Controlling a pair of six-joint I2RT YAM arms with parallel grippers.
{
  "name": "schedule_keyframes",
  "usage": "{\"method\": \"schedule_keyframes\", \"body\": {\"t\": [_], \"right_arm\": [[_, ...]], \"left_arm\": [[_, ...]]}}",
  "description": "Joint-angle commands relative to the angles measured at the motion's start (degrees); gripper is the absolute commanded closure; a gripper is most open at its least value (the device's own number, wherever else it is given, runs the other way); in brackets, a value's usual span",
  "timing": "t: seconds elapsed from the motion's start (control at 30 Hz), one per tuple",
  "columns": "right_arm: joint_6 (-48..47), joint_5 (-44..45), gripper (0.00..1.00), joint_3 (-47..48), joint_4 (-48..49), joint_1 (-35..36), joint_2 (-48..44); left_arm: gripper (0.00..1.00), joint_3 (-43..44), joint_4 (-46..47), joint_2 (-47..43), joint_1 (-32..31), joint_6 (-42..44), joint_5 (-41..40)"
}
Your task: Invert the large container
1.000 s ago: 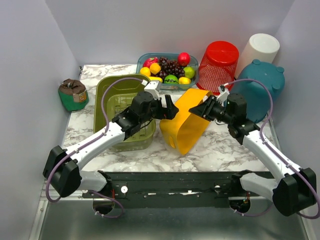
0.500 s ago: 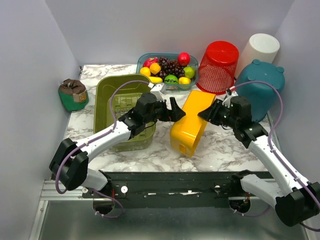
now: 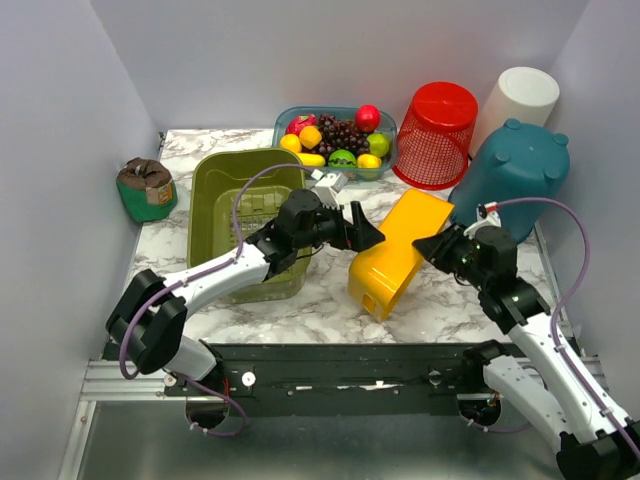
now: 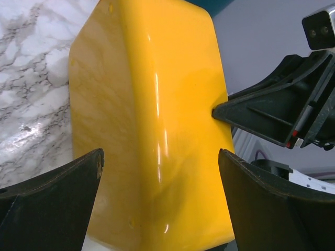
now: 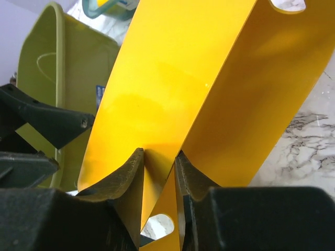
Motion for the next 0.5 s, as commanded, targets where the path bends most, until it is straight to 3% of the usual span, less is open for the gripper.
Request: {"method": "schedule_keyframes", "body": {"t": [0.0, 0.03, 0.07, 0.17, 0.23, 0.37, 0.47], "right_arm": [[-1.0, 6.3, 0.99, -6.0, -13.2, -0.1, -2.6], [-0.5, 5.7, 0.99, -6.7, -13.2, -0.1, -2.9], [-0.2, 5.4, 0.92, -7.2, -13.2, -0.1, -3.1], [1.7, 4.8, 0.91, -9.6, -14.5, -0.1, -3.8], [3.0, 4.4, 0.68, -12.1, -14.2, -0.1, -6.1], [4.8, 6.9, 0.60, -12.5, -16.1, -0.1, -10.6], [7.1, 9.4, 0.40, -12.0, -20.5, -0.2, -13.2]], "left_arm": [[0.01, 2.7, 1.8, 2.4, -2.1, 0.0, 3.9], [0.02, 2.8, 2.0, 2.8, -2.8, 0.1, 4.0], [0.02, 2.9, 2.5, 3.0, -3.2, 0.2, 4.3], [0.03, 3.4, 3.3, 3.4, -4.7, 0.5, 5.0], [0.04, 3.9, 3.3, 3.5, -5.4, 1.0, 4.5], [0.07, 4.1, 2.9, 3.3, -6.1, 1.4, 3.6], [0.09, 4.6, 2.3, 3.0, -6.8, 1.9, 2.6]]}}
